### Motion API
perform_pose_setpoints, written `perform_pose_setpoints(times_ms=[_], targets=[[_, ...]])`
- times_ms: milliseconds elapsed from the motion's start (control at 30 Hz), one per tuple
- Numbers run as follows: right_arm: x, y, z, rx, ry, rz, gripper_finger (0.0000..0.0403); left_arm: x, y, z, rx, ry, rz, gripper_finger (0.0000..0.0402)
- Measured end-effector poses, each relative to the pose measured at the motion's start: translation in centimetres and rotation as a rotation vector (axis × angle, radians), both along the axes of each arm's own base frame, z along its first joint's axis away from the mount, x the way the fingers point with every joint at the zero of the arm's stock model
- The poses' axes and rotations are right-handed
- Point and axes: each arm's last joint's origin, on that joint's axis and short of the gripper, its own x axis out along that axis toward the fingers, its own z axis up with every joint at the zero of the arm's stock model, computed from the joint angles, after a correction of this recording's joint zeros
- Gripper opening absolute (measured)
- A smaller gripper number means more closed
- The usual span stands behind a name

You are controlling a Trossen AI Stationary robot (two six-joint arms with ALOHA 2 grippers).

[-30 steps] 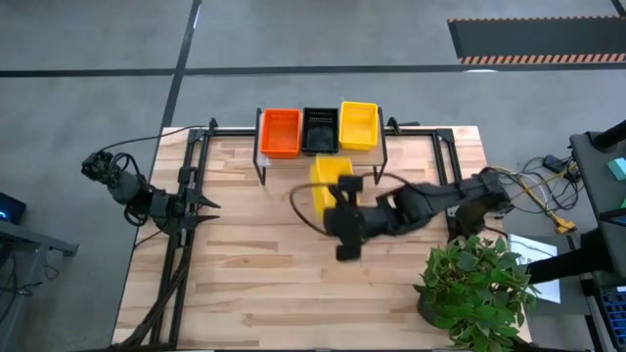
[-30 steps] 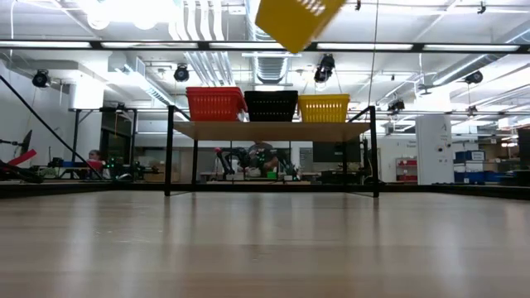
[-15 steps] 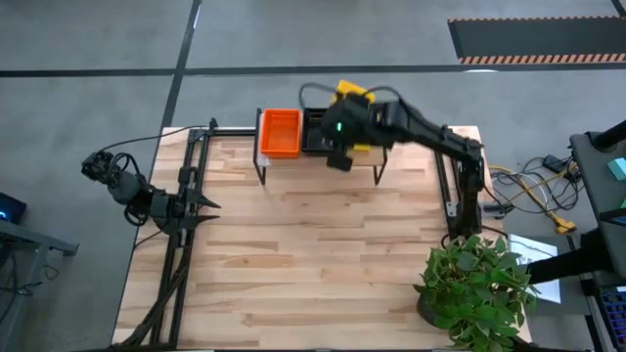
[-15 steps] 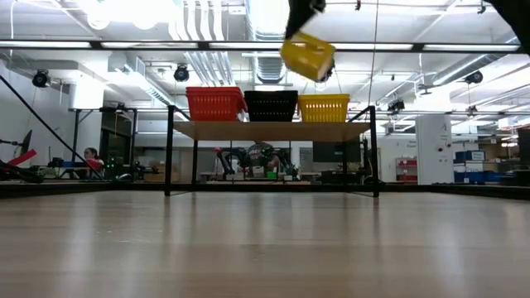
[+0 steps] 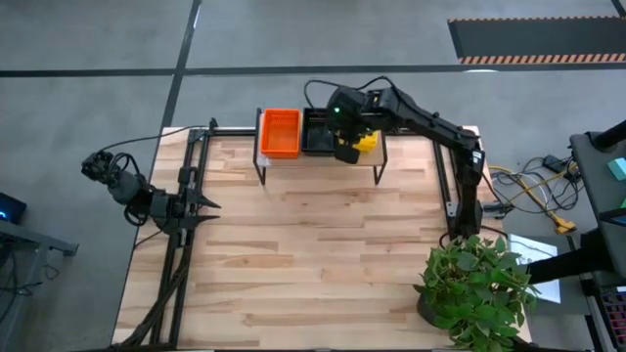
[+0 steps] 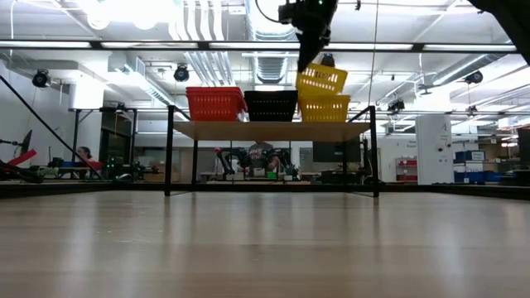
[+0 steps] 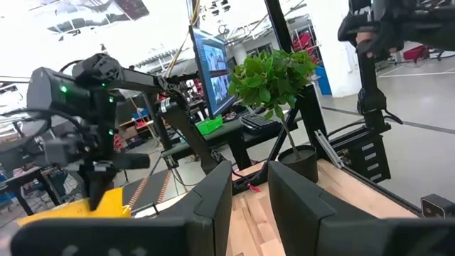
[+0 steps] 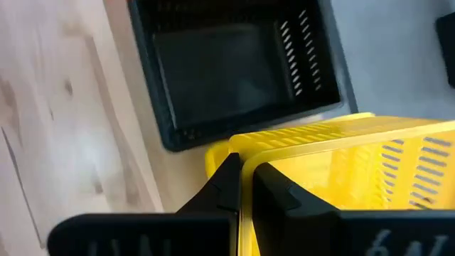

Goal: Stack baskets on shelf by color
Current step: Stack the yellow basket into the stacked yellow basket

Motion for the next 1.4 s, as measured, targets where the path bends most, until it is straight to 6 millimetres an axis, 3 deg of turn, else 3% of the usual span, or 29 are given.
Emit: perform_pose_setpoints(times_ms=[433, 967, 1233, 1400], targets=[[0.1, 0.1, -3.2, 0.075, 0.146, 0.087, 0.0009, 0.0, 0.0, 0.0, 0.000, 0.000, 0.000, 0.0077], [0.0, 0.2, -3.8, 0.079, 0.191, 0.121, 0.0010, 0.0, 0.0, 0.0, 0.000, -0.001, 0.000, 0.0077], [-0.1, 0.2, -3.8, 0.091, 0.190, 0.091, 0.0074, 0.1, 0.0, -0.1, 0.020, 0.000, 0.002, 0.0077], [-0.8, 0.7, -2.6, 0.100, 0.144, 0.033, 0.0108, 0.1, 0.0, -0.2, 0.022, 0.002, 0.002, 0.0077]])
